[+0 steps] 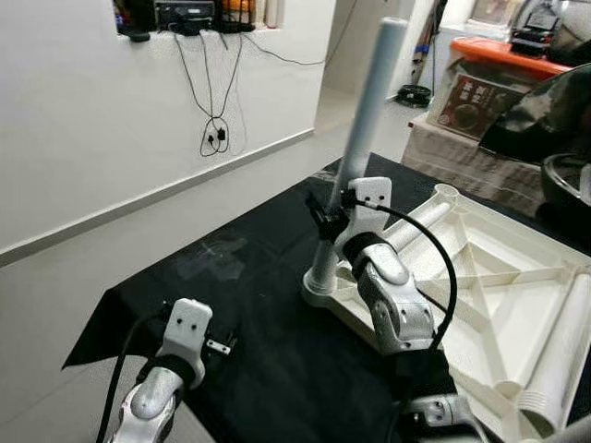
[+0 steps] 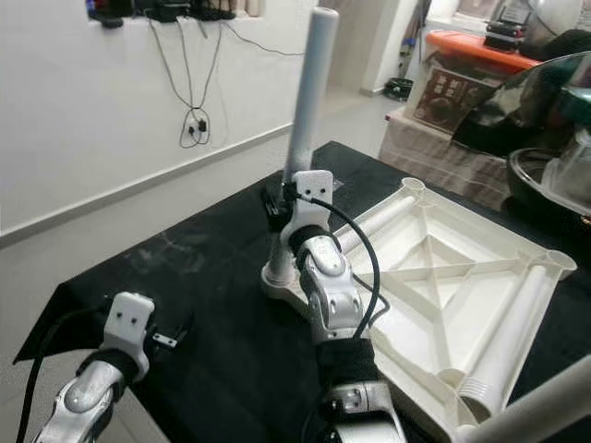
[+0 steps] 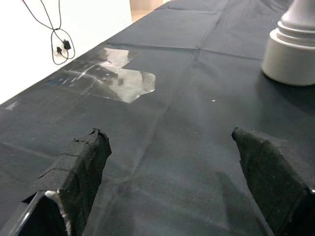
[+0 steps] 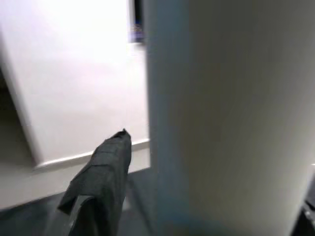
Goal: Building children table
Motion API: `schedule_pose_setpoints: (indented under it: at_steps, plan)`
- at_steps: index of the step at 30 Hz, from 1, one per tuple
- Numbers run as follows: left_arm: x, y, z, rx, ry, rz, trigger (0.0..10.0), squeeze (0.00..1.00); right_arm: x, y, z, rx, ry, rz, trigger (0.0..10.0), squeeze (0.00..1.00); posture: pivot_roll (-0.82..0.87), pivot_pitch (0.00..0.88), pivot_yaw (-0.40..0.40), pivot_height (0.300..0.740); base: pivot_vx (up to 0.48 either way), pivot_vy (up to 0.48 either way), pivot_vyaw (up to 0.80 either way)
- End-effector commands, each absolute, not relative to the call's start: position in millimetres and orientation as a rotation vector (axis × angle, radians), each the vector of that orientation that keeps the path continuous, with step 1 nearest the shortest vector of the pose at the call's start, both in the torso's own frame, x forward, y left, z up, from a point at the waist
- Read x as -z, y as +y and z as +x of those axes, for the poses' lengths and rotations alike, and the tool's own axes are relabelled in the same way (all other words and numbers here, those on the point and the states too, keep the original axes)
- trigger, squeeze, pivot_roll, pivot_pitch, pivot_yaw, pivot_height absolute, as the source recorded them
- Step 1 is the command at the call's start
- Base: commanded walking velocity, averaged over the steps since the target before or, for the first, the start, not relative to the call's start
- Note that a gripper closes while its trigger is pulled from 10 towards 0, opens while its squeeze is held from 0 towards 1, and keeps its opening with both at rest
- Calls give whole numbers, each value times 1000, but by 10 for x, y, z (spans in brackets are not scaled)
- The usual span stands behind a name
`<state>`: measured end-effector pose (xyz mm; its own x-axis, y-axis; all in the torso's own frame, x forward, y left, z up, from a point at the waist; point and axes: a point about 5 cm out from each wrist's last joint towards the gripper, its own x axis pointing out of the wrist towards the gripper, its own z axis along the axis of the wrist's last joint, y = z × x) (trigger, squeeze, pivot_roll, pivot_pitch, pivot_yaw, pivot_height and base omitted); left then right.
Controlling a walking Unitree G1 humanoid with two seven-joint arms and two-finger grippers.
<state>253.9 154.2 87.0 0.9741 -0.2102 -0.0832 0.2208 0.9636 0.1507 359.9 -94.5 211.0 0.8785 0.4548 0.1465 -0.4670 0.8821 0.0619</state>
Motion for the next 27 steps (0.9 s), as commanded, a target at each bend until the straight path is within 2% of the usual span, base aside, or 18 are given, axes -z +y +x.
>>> schedule_pose_setpoints:
  at_steps: [1,4,5,8,9,10,11,12,13,15,16,18,19,20,22,24,25,27]
  plan:
    - [-827,1536,2531,231,86,151,10000,0,-2182,-762,3574,-782,-149,66,10000,0,83,0,-108,740,0,0,0]
    - [-827,1536,2531,231,86,151,10000,0,-2182,-762,3574,-782,-149,66,10000,0,83,0,-108,740,0,0,0]
    - [-828,1530,2535,236,85,152,10000,0,-2132,-638,3545,-955,-114,28,0,0,84,0,-110,740,0,0,0]
    - [-832,1526,2537,237,84,152,10000,0,-2020,-551,3558,-975,-63,-28,0,0,88,0,-111,740,0,0,0]
    - [-836,1524,2536,237,83,152,10000,0,-1921,-527,3637,-823,-18,-70,0,0,90,0,-112,740,0,0,0]
    - [-839,1538,2529,234,82,152,10000,0,-1851,-781,3789,-371,16,-50,0,0,86,0,-109,740,0,0,0]
    - [-839,1538,2529,234,82,152,10000,0,-1851,-781,3789,-371,16,-50,0,0,86,0,-109,740,0,0,0]
    - [-838,1553,2524,231,84,153,10000,0,-1795,-1061,3786,-5,23,-31,0,0,82,0,-107,740,0,0,0]
    - [-837,1563,2520,230,85,154,10000,0,-1757,-1262,3738,225,30,-15,1059,0,82,0,-107,740,0,0,0]
    - [-834,1566,2518,232,87,156,10000,0,-1754,-1319,3644,314,15,14,1059,0,80,0,-100,740,0,0,0]
    - [-831,1557,2518,239,90,156,10000,0,-1775,-1226,3559,260,-4,46,10000,0,68,0,-86,740,0,0,0]
    - [-829,1546,2519,247,91,157,10000,0,-1812,-1109,3502,170,-25,61,10000,0,68,0,-86,740,0,0,0]
    - [-832,1539,2530,252,90,158,10000,0,-1877,-989,3465,-5,-67,79,10000,1000,63,0,-82,740,0,0,0]
    - [-832,1539,2530,252,90,158,10000,0,-1877,-989,3465,-5,-67,79,10000,1000,63,0,-82,740,0,0,0]
    - [-841,1545,2558,254,88,158,10000,0,-1931,-762,3466,-391,-61,126,10000,1000,59,0,-77,740,0,0,0]
    - [-844,1548,2566,254,86,157,10000,0,-1947,-707,3476,-525,-42,118,10000,1000,59,0,-77,740,0,0,0]
    - [-846,1545,2573,257,85,158,10000,0,-2014,-660,3487,-676,-71,70,10000,0,62,0,-77,740,0,0,0]
    - [-847,1537,2577,259,84,158,10000,0,-2058,-649,3495,-828,-97,3,10000,0,62,0,-75,740,0,0,0]
